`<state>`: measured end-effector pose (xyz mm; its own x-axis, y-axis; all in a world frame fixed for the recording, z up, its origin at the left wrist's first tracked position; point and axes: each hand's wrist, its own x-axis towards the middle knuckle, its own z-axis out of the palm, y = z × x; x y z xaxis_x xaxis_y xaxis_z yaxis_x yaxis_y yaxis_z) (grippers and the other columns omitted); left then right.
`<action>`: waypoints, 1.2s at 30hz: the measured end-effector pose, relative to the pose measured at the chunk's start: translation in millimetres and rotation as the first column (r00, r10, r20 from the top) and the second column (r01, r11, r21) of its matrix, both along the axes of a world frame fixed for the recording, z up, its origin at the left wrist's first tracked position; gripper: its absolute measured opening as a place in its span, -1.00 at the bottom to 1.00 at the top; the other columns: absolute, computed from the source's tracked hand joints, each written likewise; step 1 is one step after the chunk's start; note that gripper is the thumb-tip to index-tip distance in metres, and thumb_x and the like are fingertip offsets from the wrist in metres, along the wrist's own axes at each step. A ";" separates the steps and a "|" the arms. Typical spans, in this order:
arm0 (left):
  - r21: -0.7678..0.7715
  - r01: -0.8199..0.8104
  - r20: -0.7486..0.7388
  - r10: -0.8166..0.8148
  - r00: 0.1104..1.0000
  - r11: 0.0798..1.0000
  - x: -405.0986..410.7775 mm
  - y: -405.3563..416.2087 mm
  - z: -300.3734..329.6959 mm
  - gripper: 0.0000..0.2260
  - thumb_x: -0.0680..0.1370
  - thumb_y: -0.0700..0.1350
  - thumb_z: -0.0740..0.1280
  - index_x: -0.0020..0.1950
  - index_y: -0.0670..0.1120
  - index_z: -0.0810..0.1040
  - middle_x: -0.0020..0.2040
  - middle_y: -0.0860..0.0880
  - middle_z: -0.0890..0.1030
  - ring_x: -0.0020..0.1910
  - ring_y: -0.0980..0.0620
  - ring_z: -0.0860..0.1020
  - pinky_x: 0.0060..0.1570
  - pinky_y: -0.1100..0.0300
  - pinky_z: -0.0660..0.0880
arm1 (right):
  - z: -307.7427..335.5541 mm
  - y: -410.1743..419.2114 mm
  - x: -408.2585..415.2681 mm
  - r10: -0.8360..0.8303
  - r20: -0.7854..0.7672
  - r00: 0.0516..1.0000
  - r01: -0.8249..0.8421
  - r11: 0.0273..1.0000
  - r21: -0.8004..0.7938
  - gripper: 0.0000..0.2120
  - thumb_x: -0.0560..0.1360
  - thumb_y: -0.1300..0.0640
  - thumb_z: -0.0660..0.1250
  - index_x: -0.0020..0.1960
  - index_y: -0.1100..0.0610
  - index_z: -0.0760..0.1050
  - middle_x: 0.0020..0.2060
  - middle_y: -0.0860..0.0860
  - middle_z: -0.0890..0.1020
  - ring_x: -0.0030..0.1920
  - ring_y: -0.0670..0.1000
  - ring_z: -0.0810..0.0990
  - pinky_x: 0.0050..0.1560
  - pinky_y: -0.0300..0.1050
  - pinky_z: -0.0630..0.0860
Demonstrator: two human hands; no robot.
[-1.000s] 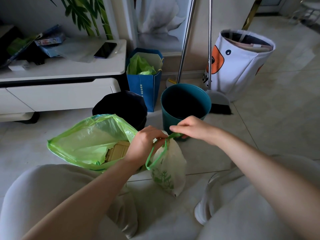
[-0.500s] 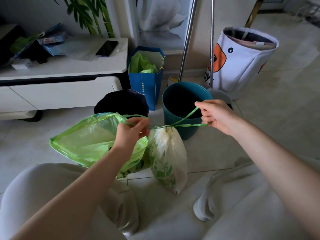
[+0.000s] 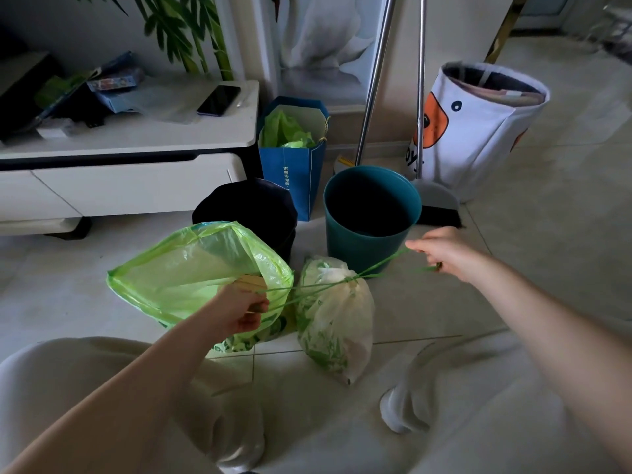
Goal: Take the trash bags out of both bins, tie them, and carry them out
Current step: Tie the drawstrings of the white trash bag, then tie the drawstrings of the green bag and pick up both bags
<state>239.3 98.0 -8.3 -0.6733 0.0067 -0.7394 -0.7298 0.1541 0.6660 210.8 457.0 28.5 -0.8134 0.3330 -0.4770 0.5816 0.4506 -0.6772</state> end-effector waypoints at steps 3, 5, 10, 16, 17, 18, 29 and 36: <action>-0.065 0.090 0.012 -0.089 0.996 0.994 2.4 1.1 0.1 -0.89 0.53 -0.25 0.34 -0.11 -0.29 0.58 -0.41 -0.08 0.60 -0.48 0.00 0.48 -0.40 0.17 0.51 | -4.9 0.5 0.2 0.091 -0.031 0.995 -0.084 0.982 0.168 -0.71 0.43 0.01 0.42 -0.26 0.22 0.49 -0.40 0.14 0.47 -0.34 0.09 0.44 -0.25 -0.10 0.35; -0.080 0.147 0.013 -0.147 0.989 0.986 3.5 2.6 4.2 -0.90 0.51 -0.23 0.37 -0.08 -0.28 0.58 -0.35 -0.10 0.63 -0.44 -0.01 0.53 -0.33 0.13 0.57 | -6.6 0.2 -0.7 0.156 -0.044 0.987 -0.139 0.957 0.256 -0.69 0.44 0.04 0.41 -0.21 0.33 0.55 -0.34 0.20 0.58 -0.30 0.16 0.53 -0.23 -0.07 0.41; -0.169 0.274 -0.028 -0.283 0.959 0.947 7.8 -5.8 12.9 -0.80 0.45 -0.16 0.46 0.03 -0.17 0.59 -0.07 -0.09 0.68 -0.27 -0.05 0.64 -0.21 0.12 0.61 | 3.9 -25.8 -8.9 0.378 -0.109 0.919 -0.280 0.823 0.495 -0.84 0.44 0.21 0.30 -0.21 0.15 0.66 -0.18 0.09 0.72 -0.11 0.14 0.64 -0.11 -0.11 0.52; -0.273 0.192 -0.106 -0.228 0.968 0.943 11.0 -29.8 14.2 -0.87 0.49 -0.15 0.41 0.00 -0.17 0.59 -0.10 -0.10 0.68 -0.34 -0.03 0.63 -0.39 0.25 0.53 | 6.9 -90.3 -35.3 0.553 -0.159 0.818 -0.359 0.707 0.609 -0.83 0.47 0.19 0.26 -0.21 0.11 0.62 -0.20 0.04 0.67 -0.15 0.13 0.62 -0.15 0.04 0.60; -0.295 0.174 -0.105 -0.213 0.971 0.939 12.0 -36.3 12.7 -0.90 0.50 -0.17 0.40 -0.04 -0.17 0.59 -0.13 -0.10 0.68 -0.37 -0.02 0.61 -0.41 0.25 0.51 | 7.1 -101.0 -39.0 0.589 -0.165 0.791 -0.368 0.673 0.642 -0.82 0.47 0.19 0.25 -0.19 0.11 0.62 -0.16 0.05 0.66 -0.12 0.14 0.61 -0.14 0.05 0.60; -0.325 0.159 -0.103 -0.202 0.974 0.932 12.9 -43.7 10.7 -0.94 0.50 -0.18 0.39 -0.08 -0.17 0.60 -0.16 -0.10 0.68 -0.40 -0.01 0.59 -0.43 0.25 0.50 | 7.6 -111.6 -42.8 0.624 -0.171 0.762 -0.378 0.643 0.666 -0.82 0.47 0.20 0.24 -0.15 0.12 0.63 -0.12 0.07 0.65 -0.10 0.15 0.60 -0.13 0.04 0.59; -0.491 -0.023 0.040 0.049 0.998 0.871 26.8 -113.8 -21.2 -0.71 0.52 0.01 0.35 -0.24 -0.20 0.59 -0.42 -0.06 0.67 -0.50 -0.05 0.55 -0.49 0.28 0.35 | -8.9 -220.1 -96.1 0.737 -0.220 0.639 -0.617 0.662 0.427 -0.73 0.52 0.07 0.28 0.17 0.14 0.54 0.11 0.05 0.64 0.09 0.06 0.59 0.06 -0.11 0.50; -0.211 -0.212 0.163 0.249 0.955 0.954 37.2 -100.1 -23.8 -0.69 0.56 0.06 0.29 -0.06 -0.20 0.59 -0.20 -0.09 0.72 -0.38 -0.06 0.62 -0.38 0.23 0.46 | -31.2 -265.9 -120.0 0.754 -0.229 0.615 -0.697 0.656 0.289 -0.51 0.54 -0.01 0.28 0.39 0.18 0.33 0.21 0.12 0.56 0.17 0.09 0.55 0.08 -0.13 0.44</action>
